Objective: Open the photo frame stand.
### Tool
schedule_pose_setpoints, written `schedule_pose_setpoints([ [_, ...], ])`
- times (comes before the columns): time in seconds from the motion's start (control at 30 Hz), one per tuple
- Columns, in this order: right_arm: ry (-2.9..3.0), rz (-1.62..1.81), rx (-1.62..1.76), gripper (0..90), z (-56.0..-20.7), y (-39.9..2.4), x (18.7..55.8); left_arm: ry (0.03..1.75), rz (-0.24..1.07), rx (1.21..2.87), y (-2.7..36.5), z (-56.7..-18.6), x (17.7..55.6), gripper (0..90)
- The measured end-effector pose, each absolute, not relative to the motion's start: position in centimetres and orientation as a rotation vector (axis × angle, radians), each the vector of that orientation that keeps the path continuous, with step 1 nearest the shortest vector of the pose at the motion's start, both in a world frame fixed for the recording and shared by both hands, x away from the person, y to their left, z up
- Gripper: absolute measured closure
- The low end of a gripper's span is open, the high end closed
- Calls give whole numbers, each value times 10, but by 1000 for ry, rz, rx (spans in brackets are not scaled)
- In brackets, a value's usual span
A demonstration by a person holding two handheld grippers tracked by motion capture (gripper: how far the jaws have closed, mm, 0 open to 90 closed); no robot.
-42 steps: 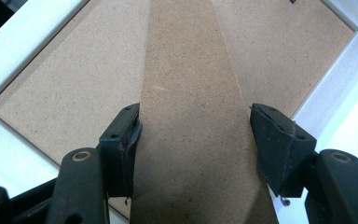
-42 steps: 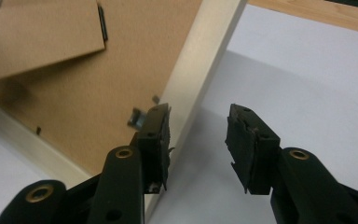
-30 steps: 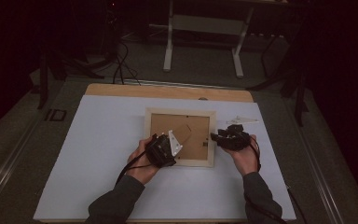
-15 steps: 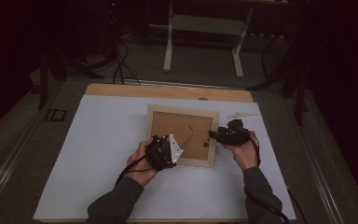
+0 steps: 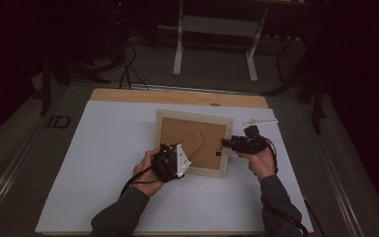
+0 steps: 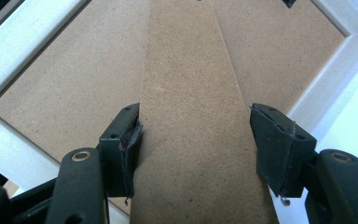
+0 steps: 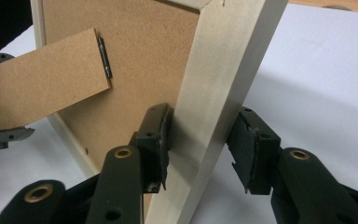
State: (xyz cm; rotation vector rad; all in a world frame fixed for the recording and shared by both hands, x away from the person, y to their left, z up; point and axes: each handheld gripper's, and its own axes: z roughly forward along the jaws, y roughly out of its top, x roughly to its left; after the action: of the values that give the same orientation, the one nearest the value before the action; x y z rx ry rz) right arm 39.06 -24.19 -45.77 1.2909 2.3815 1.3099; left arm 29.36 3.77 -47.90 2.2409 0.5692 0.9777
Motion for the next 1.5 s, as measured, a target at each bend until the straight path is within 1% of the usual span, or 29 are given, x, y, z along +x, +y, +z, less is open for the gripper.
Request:
schedule_pose_setpoints([
  [0.1, 2373, 1313, 1299, 585, -458, -242, 390, 583, 945, 2235, 39, -479, 296, 383],
  [0.13, 2364, 1315, 1302, 586, -458, -242, 389, 594, 898, 2235, 42, -478, 298, 383],
  [0.17, 2363, 1315, 1302, 586, -458, -242, 389, 594, 898, 2235, 42, -478, 298, 382],
  [0.27, 2356, 1315, 1295, 586, -458, -241, 387, 627, 780, 2206, 48, -473, 302, 385],
  [0.3, 2356, 1315, 1295, 586, -458, -241, 387, 627, 780, 2206, 48, -473, 302, 373],
  [0.33, 2354, 1313, 1292, 586, -458, -241, 387, 654, 720, 2196, 51, -472, 306, 366],
  [0.37, 2354, 1313, 1292, 586, -458, -241, 387, 666, 699, 2189, 52, -471, 307, 366],
  [0.4, 2355, 1310, 1291, 586, -458, -241, 386, 696, 643, 2176, 56, -470, 310, 356],
  [0.43, 2355, 1310, 1291, 586, -458, -241, 386, 696, 643, 2176, 56, -470, 310, 347],
  [0.47, 2355, 1309, 1286, 586, -458, -241, 386, 737, 576, 2150, 62, -468, 314, 337],
  [0.5, 2355, 1309, 1286, 586, -458, -241, 386, 737, 576, 2150, 62, -468, 314, 341],
  [0.53, 2357, 1304, 1285, 585, -457, -241, 386, 771, 462, 2127, 69, -467, 320, 339],
  [0.57, 2357, 1304, 1285, 585, -457, -241, 386, 771, 462, 2127, 69, -467, 320, 339],
  [0.6, 2358, 1303, 1282, 585, -457, -241, 386, 796, 373, 2123, 73, -467, 326, 341],
  [0.63, 2358, 1303, 1282, 585, -457, -241, 386, 796, 373, 2123, 73, -467, 326, 341],
  [0.67, 2357, 1304, 1279, 585, -457, -241, 385, 825, 301, 2131, 76, -469, 331, 341],
  [0.7, 2357, 1304, 1279, 585, -457, -241, 385, 825, 301, 2131, 76, -469, 331, 341],
  [0.77, 2356, 1307, 1278, 585, -457, -241, 385, 848, 242, 2136, 79, -472, 336, 341],
  [0.83, 2358, 1303, 1275, 584, -457, -241, 385, 852, 184, 2135, 81, -474, 340, 361],
  [0.87, 2361, 1299, 1271, 584, -456, -241, 385, 847, 148, 2132, 82, -475, 341, 396],
  [0.97, 2362, 1295, 1264, 584, -456, -240, 384, 850, 131, 2133, 83, -475, 342, 457],
  [1.1, 2361, 1294, 1256, 584, -455, -240, 384, 859, 117, 2147, 83, -476, 344, 488],
  [1.17, 2362, 1292, 1253, 584, -455, -240, 384, 853, 109, 2159, 82, -477, 344, 528],
  [1.3, 2362, 1288, 1243, 584, -454, -239, 383, 831, 115, 2178, 81, -475, 343, 569],
  [1.5, 2359, 1277, 1232, 584, -453, -238, 383, 814, 132, 2201, 79, -473, 341, 589],
])
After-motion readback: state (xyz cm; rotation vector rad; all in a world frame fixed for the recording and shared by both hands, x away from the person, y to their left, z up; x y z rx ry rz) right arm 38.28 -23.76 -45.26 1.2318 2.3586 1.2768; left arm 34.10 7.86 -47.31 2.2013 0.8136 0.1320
